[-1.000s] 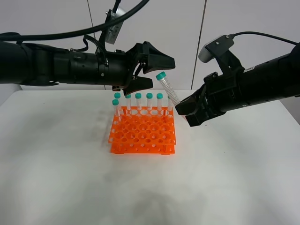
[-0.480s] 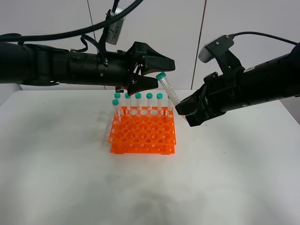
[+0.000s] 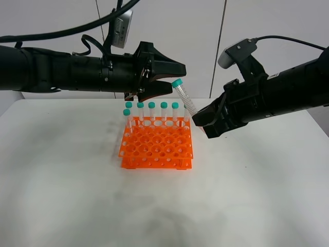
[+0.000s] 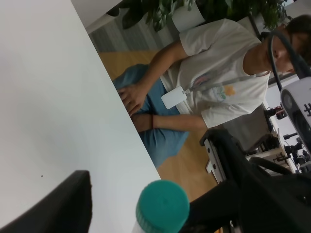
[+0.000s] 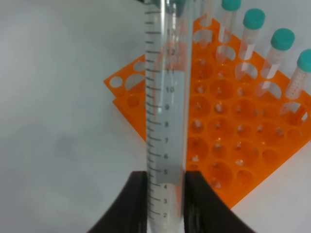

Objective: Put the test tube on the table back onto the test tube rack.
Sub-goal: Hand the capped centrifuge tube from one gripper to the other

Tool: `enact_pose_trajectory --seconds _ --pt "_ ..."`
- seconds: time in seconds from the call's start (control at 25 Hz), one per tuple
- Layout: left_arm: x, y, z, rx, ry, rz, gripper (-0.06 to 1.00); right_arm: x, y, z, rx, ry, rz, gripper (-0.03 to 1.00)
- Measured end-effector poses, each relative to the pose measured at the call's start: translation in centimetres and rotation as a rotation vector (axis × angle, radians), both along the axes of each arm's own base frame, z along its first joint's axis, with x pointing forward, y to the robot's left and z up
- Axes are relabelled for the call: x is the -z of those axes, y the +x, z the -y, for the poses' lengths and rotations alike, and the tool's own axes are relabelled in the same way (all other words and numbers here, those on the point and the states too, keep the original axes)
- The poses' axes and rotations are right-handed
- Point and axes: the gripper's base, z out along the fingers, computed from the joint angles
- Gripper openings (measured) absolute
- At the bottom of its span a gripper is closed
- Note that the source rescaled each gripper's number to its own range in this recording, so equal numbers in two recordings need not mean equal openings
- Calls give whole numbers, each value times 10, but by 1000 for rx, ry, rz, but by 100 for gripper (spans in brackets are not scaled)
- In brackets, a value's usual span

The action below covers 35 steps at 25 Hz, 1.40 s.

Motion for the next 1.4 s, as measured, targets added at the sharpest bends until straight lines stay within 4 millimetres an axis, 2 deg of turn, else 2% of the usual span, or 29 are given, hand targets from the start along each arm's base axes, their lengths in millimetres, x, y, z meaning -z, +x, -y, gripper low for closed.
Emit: enact_pose_trajectory --seconds 0.32,0.6,0.8,0.88,1.04,1.2,1.4 --pt "0 -7 13 31 6 0 58 0 0 0 0 0 0 0" --pt "1 -6 12 11 17 0 56 0 0 0 0 0 0 0" --pt "2 -5 12 5 20 0 31 0 0 0 0 0 0 0" --pt "2 -5 12 5 20 0 25 0 0 0 0 0 0 0" --pt "2 -5 12 5 20 0 21 0 0 0 0 0 0 0" --pt "2 -5 11 -4 30 2 0 -1 0 0 -1 1 1 0" --pt "2 -5 11 -5 30 2 0 -1 0 0 0 1 1 0"
